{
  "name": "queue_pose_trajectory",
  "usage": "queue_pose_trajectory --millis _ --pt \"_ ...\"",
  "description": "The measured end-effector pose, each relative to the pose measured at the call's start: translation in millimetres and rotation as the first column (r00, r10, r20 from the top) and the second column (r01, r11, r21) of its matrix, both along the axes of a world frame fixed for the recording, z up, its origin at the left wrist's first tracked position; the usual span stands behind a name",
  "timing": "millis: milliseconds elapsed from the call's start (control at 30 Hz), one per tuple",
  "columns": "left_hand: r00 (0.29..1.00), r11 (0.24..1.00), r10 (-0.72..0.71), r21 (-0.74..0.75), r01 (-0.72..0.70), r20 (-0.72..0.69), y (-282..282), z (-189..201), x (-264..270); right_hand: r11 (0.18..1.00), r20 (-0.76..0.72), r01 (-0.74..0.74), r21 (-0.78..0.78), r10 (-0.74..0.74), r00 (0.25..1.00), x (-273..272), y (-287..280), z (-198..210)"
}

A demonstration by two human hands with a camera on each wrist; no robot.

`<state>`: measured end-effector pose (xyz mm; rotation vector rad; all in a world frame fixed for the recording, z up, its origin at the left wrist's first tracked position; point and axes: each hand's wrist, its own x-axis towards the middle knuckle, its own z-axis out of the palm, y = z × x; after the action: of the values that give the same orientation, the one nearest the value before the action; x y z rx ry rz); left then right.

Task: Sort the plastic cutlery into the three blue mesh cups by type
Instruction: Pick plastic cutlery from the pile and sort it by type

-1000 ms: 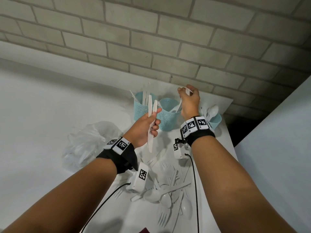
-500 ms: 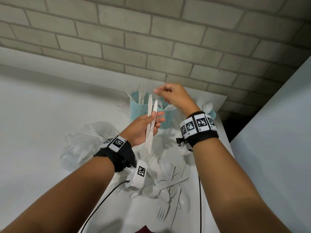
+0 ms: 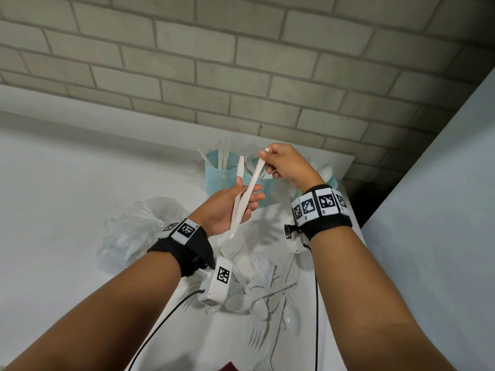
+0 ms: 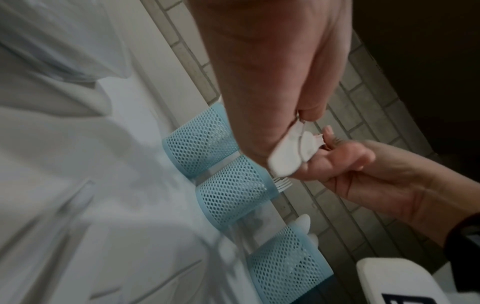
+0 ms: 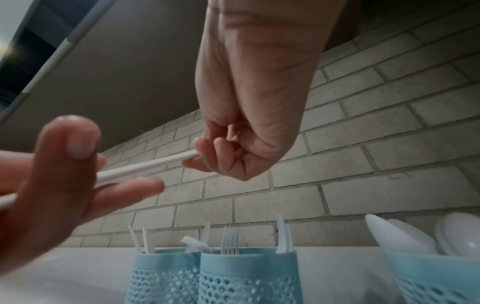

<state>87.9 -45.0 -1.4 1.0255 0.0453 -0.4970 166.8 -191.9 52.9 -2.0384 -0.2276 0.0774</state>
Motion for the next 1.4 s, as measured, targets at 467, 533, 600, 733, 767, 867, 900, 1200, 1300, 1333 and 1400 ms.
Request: queue_pose_trajectory --millis 467,533,600,733,767,867,900,1200,1300,1333,1400 --pt "0.998 0.995 -0.058 0.080 0.057 0.011 -4 0 1 0.987 -0.006 -0.159 -0.006 0.159 0.987 -9 6 0" --pt "0.997 0.994 -0.076 0.084 0.074 0.011 -4 -2 2 0.981 -0.035 -0.192 -0.038 0.191 0.981 -10 6 2" --pt "0.996 0.993 -0.082 0.091 0.080 0.020 -3 -4 4 0.985 -0.009 -0.165 -0.057 0.165 0.986 -8 2 3" --pt "0.995 0.974 -0.011 0.226 -0.012 0.099 9 -10 8 0.999 0.039 0.035 0.035 -0.036 0.999 -2 -12 -4" --pt "0.994 0.968 0.034 0.243 -0.058 0.105 13 -10 9 0.997 0.024 0.064 0.039 -0.065 0.998 -1 -17 -7" --pt "0.968 0.951 0.239 0.183 -0.249 0.073 22 -8 14 0.999 -0.109 0.050 0.008 -0.049 0.993 -2 -28 -15" --pt "0.948 0.938 0.314 0.136 -0.318 0.048 25 -6 16 1.000 -0.164 0.019 -0.003 -0.020 0.986 -3 -31 -16" --pt "0.878 0.847 0.427 0.244 -0.472 0.214 17 -4 22 0.790 -0.536 -0.527 -0.315 0.310 0.785 -20 -9 -13" --pt "0.897 0.836 0.328 0.351 -0.421 0.296 11 2 17 0.812 -0.488 -0.497 -0.307 0.313 0.814 -22 7 -13" --pt "0.897 0.827 0.320 0.372 -0.421 0.305 11 5 15 0.834 -0.475 -0.473 -0.284 0.306 0.825 -20 10 -13" --pt "0.898 0.806 0.318 0.412 -0.425 0.304 15 9 12 0.900 -0.410 -0.385 -0.206 0.278 0.869 -15 13 -12"
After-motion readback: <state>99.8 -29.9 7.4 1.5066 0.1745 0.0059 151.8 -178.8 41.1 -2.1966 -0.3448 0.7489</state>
